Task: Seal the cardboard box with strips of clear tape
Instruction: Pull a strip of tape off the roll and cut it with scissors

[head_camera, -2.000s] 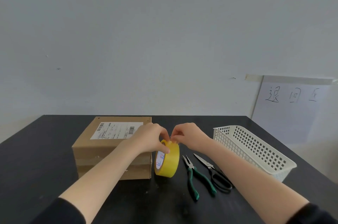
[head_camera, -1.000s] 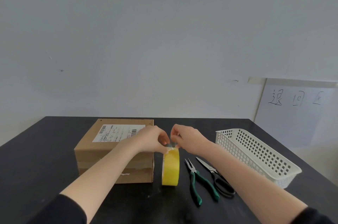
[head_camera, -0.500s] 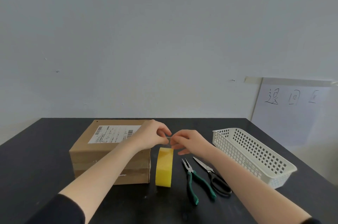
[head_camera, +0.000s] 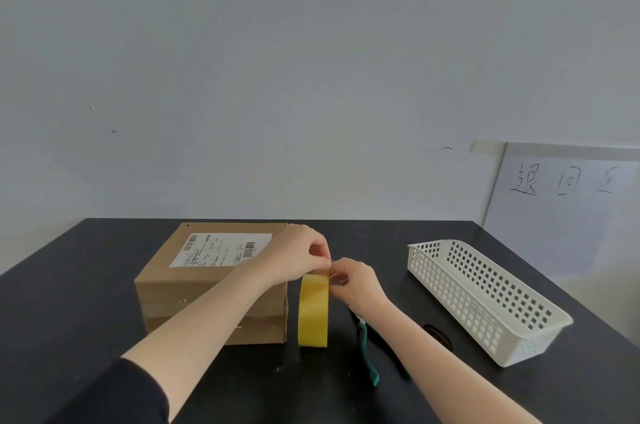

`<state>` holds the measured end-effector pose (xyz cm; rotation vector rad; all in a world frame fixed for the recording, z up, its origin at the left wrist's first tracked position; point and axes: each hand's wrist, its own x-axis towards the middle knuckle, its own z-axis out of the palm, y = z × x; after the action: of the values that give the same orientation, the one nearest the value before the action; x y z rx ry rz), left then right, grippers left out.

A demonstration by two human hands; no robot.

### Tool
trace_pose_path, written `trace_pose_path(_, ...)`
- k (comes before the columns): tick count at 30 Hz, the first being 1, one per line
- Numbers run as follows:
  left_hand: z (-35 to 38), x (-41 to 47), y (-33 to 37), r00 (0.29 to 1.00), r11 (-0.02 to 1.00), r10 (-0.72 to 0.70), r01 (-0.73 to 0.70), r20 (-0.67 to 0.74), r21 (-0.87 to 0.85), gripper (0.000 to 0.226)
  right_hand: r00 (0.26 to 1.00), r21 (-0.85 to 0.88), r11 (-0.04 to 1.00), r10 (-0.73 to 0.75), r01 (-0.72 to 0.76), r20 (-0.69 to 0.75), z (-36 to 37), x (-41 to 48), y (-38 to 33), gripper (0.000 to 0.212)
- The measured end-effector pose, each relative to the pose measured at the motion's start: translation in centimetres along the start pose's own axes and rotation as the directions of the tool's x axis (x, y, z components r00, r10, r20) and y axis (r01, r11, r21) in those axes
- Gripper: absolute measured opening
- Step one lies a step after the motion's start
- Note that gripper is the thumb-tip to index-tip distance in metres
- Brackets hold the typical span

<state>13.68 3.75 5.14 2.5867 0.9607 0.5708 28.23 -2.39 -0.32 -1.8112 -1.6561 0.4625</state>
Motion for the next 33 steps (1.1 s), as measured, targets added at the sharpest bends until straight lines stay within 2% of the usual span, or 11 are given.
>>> trace_pose_path(5, 0.3, -0.1, -0.4, 0.999, 0.999, 0.010, -0.009, -0.032, 0.050, 0.007, 0.999, -0.109, 0.994, 0.023, -0.020, 0.026, 1.2, 0.9, 0.6, 0.019)
trace_pose_path(11, 0.3, 0.0, -0.7, 0.997, 1.000, 0.015, -0.014, -0.076, 0.017, 0.007, 0.997, -0.084, 0.995, 0.065, -0.061, 0.040, 1.5, 1.7, 1.4, 0.020)
trace_pose_path(17, 0.6, 0.1, -1.3, 0.996, 1.000, -0.006, 0.008, -0.088, 0.028, 0.007, 0.992, -0.138, 0.989, 0.067, -0.052, 0.103, 1.6, 2.4, 1.0, 0.019)
trace_pose_path(21, -0.5, 0.5, -0.6, 0.990, 0.999, -0.020, 0.013, -0.137, -0.050, 0.005, 0.988, -0.153, 0.985, 0.093, -0.073, 0.126, 1.5, 2.6, 1.3, 0.019)
trace_pose_path(25, -1.7, 0.9, 0.2, 0.996, 1.000, 0.028, -0.028, -0.081, 0.009, 0.006, 0.983, -0.154, 0.983, 0.119, -0.097, 0.143, 1.5, 2.6, 1.4, 0.019)
trace_pose_path(33, -1.9, 0.9, 0.6, 0.991, 1.000, 0.029, -0.030, -0.129, -0.004, 0.005, 0.971, -0.183, 0.976, 0.149, -0.114, 0.186, 1.4, 2.7, 1.1, 0.023)
